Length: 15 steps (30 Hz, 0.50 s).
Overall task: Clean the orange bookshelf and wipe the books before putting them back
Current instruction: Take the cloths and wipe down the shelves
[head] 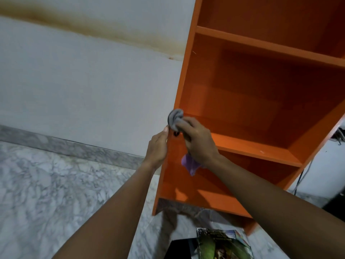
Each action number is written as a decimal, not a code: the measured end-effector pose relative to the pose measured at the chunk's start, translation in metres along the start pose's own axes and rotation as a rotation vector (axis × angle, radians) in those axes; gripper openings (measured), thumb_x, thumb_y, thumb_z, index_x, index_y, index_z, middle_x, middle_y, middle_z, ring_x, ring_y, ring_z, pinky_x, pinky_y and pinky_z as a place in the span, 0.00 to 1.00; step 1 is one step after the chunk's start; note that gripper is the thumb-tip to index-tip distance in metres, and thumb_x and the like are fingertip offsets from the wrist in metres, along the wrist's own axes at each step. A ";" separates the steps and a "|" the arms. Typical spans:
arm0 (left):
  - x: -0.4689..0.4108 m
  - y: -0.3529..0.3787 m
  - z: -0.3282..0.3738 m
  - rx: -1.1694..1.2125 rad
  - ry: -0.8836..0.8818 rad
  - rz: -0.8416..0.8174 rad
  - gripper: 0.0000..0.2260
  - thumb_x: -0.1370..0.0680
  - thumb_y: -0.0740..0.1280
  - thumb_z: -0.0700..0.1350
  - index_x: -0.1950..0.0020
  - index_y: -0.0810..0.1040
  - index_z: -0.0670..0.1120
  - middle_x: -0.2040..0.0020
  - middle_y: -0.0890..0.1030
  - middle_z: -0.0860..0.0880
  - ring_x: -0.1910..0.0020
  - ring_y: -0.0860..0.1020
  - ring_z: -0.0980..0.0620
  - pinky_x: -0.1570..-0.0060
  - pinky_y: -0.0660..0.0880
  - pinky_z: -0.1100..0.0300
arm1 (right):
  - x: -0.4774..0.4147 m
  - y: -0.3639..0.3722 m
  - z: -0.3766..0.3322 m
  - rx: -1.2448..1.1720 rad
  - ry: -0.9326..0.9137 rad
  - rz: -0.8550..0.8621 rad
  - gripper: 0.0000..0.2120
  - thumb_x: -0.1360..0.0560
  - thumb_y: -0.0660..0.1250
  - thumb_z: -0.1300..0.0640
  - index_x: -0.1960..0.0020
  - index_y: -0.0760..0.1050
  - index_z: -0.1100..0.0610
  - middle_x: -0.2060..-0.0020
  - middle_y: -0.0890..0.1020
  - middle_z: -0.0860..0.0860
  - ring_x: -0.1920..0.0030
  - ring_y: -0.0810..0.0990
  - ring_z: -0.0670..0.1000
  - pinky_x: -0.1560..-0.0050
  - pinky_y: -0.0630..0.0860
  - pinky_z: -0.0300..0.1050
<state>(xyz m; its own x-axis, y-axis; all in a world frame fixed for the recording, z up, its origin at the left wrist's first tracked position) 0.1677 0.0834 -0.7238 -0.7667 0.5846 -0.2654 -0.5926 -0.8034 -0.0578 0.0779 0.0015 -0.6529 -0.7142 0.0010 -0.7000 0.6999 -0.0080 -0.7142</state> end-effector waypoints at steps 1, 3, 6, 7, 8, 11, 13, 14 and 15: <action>-0.001 0.001 0.001 0.035 0.010 0.011 0.17 0.13 0.48 0.56 0.34 0.75 0.63 0.38 0.79 0.60 0.43 0.75 0.73 0.40 0.68 0.72 | -0.008 -0.004 -0.002 -0.009 0.033 0.067 0.18 0.24 0.67 0.69 0.37 0.79 0.59 0.40 0.79 0.57 0.45 0.79 0.57 0.51 0.77 0.47; -0.003 0.003 0.006 0.113 0.032 0.042 0.21 0.13 0.47 0.56 0.25 0.70 0.55 0.32 0.76 0.57 0.35 0.73 0.67 0.35 0.65 0.68 | -0.018 0.004 -0.005 0.017 0.068 0.063 0.17 0.25 0.66 0.69 0.39 0.80 0.58 0.43 0.77 0.58 0.46 0.76 0.57 0.50 0.73 0.45; -0.003 0.006 0.012 0.163 0.050 0.063 0.18 0.13 0.47 0.56 0.30 0.71 0.57 0.43 0.77 0.63 0.48 0.74 0.77 0.44 0.68 0.77 | -0.001 0.032 0.001 0.020 0.095 -0.116 0.16 0.24 0.62 0.68 0.39 0.80 0.58 0.45 0.77 0.57 0.47 0.75 0.57 0.52 0.66 0.42; -0.001 0.008 0.012 0.139 0.033 0.040 0.20 0.14 0.46 0.59 0.29 0.72 0.57 0.42 0.78 0.62 0.46 0.74 0.76 0.41 0.70 0.74 | 0.010 0.039 0.005 0.025 0.113 -0.176 0.17 0.23 0.62 0.68 0.37 0.79 0.57 0.45 0.77 0.57 0.47 0.76 0.57 0.52 0.65 0.41; 0.001 0.011 0.010 0.070 0.037 0.009 0.24 0.16 0.45 0.63 0.25 0.69 0.57 0.36 0.77 0.58 0.38 0.73 0.70 0.32 0.69 0.65 | 0.019 0.043 0.008 0.059 0.117 -0.205 0.19 0.24 0.63 0.69 0.35 0.79 0.57 0.45 0.77 0.57 0.48 0.77 0.58 0.54 0.65 0.42; 0.003 0.017 0.005 -0.407 0.169 -0.016 0.29 0.18 0.44 0.65 0.18 0.51 0.57 0.17 0.54 0.52 0.18 0.50 0.50 0.21 0.46 0.43 | 0.030 0.039 0.016 0.113 0.125 -0.220 0.23 0.27 0.65 0.71 0.35 0.79 0.57 0.50 0.76 0.57 0.56 0.78 0.59 0.60 0.64 0.45; 0.012 0.028 0.008 -0.720 0.328 -0.005 0.28 0.16 0.46 0.60 0.17 0.47 0.54 0.17 0.42 0.51 0.18 0.39 0.50 0.23 0.39 0.44 | 0.035 0.031 0.019 0.126 0.102 -0.213 0.18 0.26 0.61 0.66 0.39 0.81 0.60 0.50 0.78 0.59 0.57 0.80 0.61 0.63 0.68 0.47; 0.018 0.038 0.010 -0.835 0.391 -0.013 0.28 0.16 0.48 0.57 0.17 0.46 0.53 0.17 0.40 0.51 0.19 0.38 0.49 0.23 0.38 0.43 | 0.043 0.026 0.023 0.139 0.100 -0.223 0.19 0.25 0.58 0.61 0.39 0.81 0.60 0.48 0.79 0.59 0.54 0.81 0.61 0.62 0.73 0.48; 0.020 0.048 0.008 -0.928 0.431 -0.037 0.28 0.16 0.50 0.56 0.17 0.46 0.52 0.17 0.40 0.50 0.19 0.37 0.48 0.23 0.39 0.41 | 0.050 0.023 0.028 0.156 0.102 -0.252 0.21 0.25 0.57 0.58 0.38 0.81 0.59 0.46 0.79 0.59 0.50 0.81 0.61 0.58 0.77 0.50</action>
<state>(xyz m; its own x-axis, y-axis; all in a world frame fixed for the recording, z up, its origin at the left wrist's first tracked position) 0.1222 0.0578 -0.7243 -0.4894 0.6678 -0.5608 -0.0493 -0.6633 -0.7468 0.0583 -0.0268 -0.7043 -0.8550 0.1229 -0.5039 0.4862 -0.1480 -0.8612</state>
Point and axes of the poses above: each hand's wrist, its own x-axis away from the middle knuckle, its own y-axis out of the palm, z = x × y, the point moved 7 cm from there along -x, towards the middle knuckle
